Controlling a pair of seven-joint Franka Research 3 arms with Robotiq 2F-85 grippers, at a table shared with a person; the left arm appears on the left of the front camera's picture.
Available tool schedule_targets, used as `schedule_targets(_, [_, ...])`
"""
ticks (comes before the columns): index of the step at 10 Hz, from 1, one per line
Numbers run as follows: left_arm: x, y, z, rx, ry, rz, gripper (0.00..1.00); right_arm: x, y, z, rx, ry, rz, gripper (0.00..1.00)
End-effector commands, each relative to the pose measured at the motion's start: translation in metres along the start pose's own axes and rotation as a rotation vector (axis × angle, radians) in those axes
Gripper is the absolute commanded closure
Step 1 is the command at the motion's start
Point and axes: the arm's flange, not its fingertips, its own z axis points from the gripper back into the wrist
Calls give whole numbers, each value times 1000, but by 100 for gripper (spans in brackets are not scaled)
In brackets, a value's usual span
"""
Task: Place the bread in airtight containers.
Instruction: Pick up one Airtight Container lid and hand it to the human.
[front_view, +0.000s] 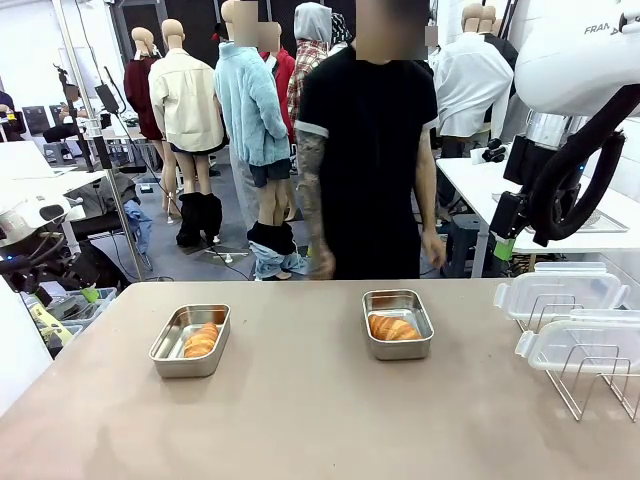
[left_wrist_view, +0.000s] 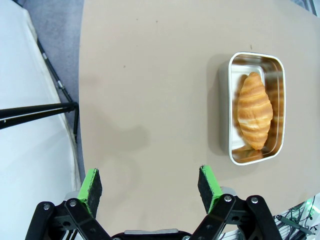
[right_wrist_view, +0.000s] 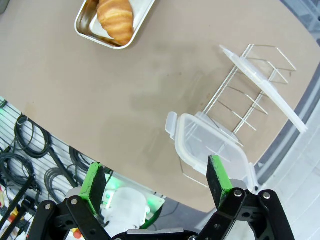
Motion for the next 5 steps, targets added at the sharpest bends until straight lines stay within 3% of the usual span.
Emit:
schedule_targets(1, [-2, 0, 1, 15, -2, 12, 0, 3, 0, 1, -15, 3, -16, 0])
schedule_targets(5, [-2, 0, 1, 15, -2, 12, 0, 3, 0, 1, -15, 3, -16, 0])
